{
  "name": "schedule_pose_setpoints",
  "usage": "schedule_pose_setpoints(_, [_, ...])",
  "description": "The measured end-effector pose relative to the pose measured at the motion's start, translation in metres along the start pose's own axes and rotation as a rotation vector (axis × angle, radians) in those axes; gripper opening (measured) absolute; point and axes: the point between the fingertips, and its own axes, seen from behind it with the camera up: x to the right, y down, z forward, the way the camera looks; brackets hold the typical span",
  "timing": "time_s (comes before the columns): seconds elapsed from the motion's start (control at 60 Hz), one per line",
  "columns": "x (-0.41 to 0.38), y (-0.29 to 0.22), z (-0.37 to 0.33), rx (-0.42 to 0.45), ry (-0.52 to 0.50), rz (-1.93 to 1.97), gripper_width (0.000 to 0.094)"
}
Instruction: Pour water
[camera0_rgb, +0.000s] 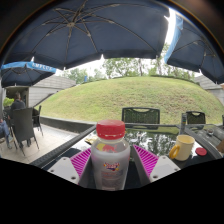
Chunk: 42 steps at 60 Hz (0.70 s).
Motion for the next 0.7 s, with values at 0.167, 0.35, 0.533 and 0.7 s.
schedule_pose_setpoints(0.167, [-0.003, -0.001, 0.005, 0.000, 0.007, -0.013, 0.0480])
schedule_pose_setpoints(0.35, [-0.008, -0.001, 0.014, 0.007, -0.046, 0.035, 0.0400])
schedule_pose_setpoints(0.533, [0.028, -0.042, 0.018, 0.068, -0.026, 0.204, 0.0399])
schedule_pose_setpoints(0.7, [0.105, -0.102, 0.040, 0.209, -0.024, 0.544, 0.0399])
